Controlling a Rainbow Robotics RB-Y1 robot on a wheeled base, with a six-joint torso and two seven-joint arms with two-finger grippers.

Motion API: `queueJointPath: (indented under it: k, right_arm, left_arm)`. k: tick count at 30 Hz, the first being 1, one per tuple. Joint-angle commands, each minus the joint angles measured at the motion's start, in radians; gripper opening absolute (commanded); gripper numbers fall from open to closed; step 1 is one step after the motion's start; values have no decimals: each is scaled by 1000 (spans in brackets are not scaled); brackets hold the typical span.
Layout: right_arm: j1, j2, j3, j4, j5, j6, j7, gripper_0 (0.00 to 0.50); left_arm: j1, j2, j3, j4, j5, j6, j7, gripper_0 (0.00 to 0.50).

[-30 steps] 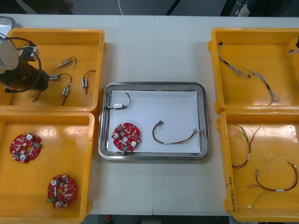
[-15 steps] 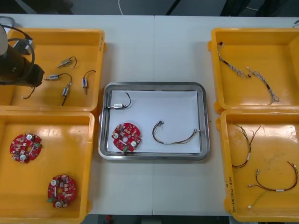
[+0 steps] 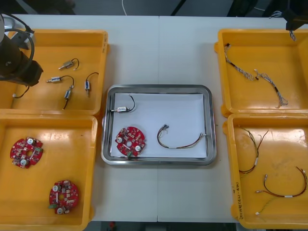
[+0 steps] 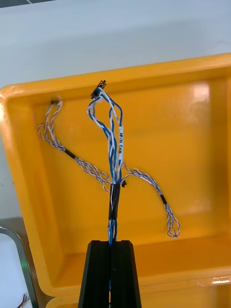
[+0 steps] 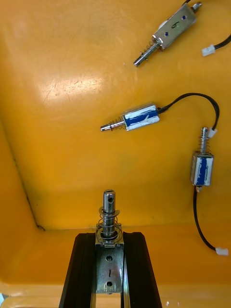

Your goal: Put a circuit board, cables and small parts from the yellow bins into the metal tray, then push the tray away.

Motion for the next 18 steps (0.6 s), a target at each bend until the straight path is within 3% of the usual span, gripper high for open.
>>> queueJointPath:
  k: [1,8,18]
  right_arm:
    - [45,22,40,-116,-27,4,32,0]
    - [108,23,116,-252,-116,4,48,0]
    - [155,29,241,-419,-252,4,80,0]
  left_arm:
    - [-5,7,27,-96,-24,58,45,2]
    - [-5,-18,27,-179,-38,137,76,1]
    - [-5,-61,25,-255,-55,137,117,1]
